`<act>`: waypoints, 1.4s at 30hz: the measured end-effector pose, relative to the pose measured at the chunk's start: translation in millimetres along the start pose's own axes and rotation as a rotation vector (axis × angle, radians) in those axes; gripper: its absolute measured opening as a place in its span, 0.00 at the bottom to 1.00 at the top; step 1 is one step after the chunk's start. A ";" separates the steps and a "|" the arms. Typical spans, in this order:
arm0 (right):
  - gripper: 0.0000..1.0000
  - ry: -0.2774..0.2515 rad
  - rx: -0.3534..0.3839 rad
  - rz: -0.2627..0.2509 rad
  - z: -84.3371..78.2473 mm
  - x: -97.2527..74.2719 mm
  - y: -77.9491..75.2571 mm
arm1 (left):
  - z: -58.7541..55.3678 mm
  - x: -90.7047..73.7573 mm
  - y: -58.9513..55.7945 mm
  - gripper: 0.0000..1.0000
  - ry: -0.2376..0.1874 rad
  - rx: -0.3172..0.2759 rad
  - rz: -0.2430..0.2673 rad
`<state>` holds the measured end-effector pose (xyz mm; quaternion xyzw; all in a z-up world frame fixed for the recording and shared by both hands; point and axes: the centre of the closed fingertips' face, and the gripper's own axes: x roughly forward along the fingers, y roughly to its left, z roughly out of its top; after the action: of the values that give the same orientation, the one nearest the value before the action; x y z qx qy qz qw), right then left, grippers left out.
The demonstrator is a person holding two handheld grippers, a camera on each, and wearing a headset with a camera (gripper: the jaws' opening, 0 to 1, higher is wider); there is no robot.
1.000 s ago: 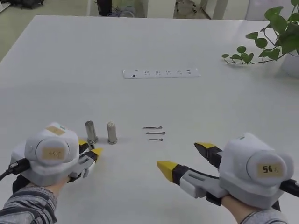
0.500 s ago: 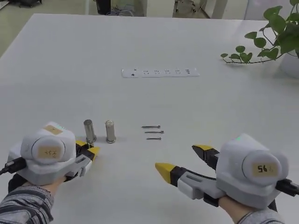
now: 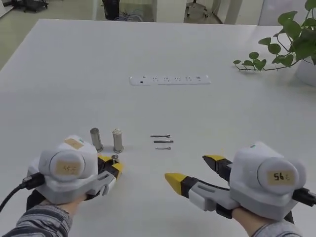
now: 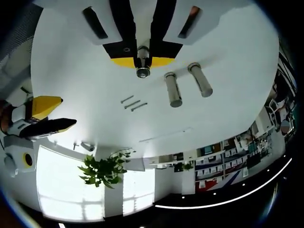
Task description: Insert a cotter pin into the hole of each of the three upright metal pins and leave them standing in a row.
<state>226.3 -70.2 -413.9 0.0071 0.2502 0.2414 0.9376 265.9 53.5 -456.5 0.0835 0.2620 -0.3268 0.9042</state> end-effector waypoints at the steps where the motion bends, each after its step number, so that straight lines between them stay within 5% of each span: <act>1: 0.57 0.003 0.000 0.000 -0.7 -0.1 0.2 | -0.9 0.5 -7.0 0.05 0.004 0.003 -0.014; 8: 0.54 0.008 0.025 0.017 -2.5 -1.5 3.8 | -5.4 5.0 -25.4 0.05 0.017 0.023 -0.055; 27: 0.48 0.040 0.012 0.027 -9.3 -2.0 -3.2 | -6.2 8.4 -29.8 0.06 0.020 0.051 -0.080; 33: 0.47 0.069 -0.045 0.040 -4.0 2.5 -11.0 | -3.3 6.6 -29.5 0.18 0.009 0.051 -0.080; 42: 0.42 0.166 -0.167 0.152 9.7 19.0 -19.9 | -0.3 -10.8 -25.9 0.35 -0.007 0.010 -0.043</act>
<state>254.2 -78.1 -416.9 -0.0720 0.3049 0.3312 0.8900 242.3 39.4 -450.5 0.0811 0.2588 -0.3478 0.8975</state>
